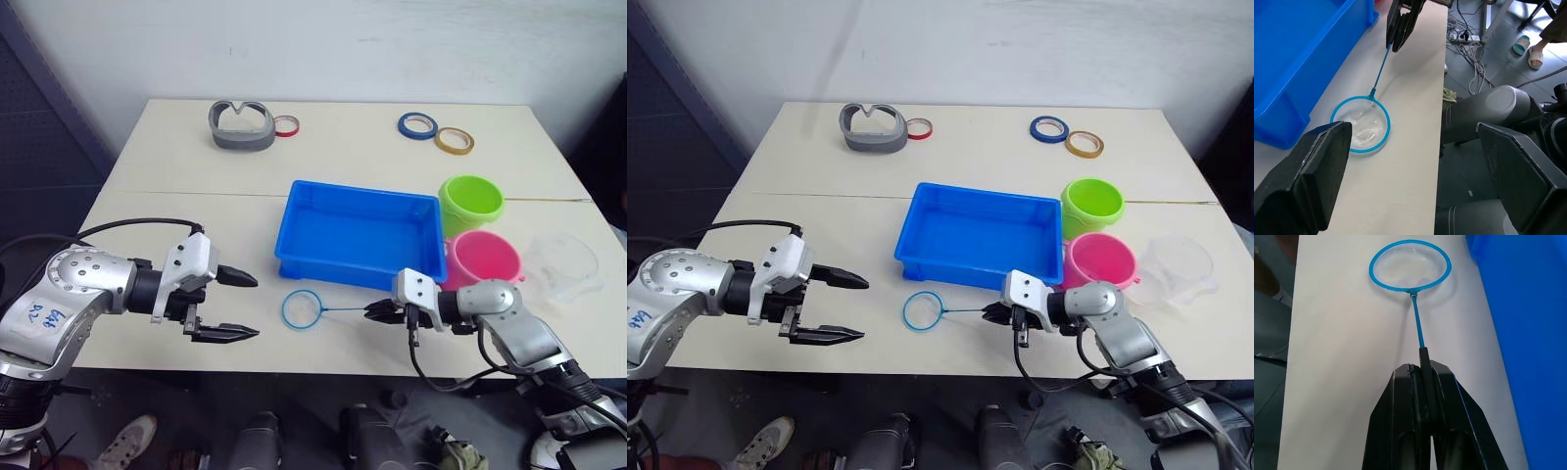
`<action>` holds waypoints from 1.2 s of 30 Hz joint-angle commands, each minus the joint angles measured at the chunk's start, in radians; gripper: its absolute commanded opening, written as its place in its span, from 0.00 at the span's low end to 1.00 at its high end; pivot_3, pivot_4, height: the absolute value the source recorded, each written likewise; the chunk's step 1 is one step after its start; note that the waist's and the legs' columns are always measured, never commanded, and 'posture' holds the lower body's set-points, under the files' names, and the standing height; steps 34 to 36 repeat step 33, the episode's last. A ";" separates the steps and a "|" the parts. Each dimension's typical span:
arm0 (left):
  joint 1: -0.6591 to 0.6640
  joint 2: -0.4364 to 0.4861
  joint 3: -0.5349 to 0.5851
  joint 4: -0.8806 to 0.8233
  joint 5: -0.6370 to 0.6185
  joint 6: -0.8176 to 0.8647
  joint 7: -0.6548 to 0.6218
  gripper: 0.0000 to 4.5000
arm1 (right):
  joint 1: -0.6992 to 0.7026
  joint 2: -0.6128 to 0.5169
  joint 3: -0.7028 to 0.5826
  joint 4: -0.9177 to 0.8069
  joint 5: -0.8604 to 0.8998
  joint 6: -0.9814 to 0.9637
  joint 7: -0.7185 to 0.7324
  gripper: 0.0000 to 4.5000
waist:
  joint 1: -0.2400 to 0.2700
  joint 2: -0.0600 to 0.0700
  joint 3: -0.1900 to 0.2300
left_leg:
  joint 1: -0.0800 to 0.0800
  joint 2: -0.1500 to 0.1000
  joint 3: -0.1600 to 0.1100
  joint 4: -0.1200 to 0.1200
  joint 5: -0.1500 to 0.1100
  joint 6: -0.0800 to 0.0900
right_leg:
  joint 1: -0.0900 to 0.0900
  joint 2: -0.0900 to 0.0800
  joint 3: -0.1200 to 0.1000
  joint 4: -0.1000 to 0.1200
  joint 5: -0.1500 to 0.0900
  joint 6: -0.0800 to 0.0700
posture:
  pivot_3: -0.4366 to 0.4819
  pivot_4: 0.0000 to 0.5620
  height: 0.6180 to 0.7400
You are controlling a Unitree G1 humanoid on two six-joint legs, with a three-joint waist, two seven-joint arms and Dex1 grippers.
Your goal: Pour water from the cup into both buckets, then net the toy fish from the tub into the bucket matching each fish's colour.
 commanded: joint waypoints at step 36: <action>0.605 -0.294 0.271 -0.031 0.039 -0.040 0.378 1.00 | 0.597 -0.130 -0.393 -0.418 0.136 0.074 -0.142 0.99 | 0.005 -0.001 0.000 | 0.032 0.003 -0.002 -0.016 -0.003 -0.005 | 0.037 -0.001 -0.001 -0.021 -0.009 -0.019 | 0.48 0.27 1.00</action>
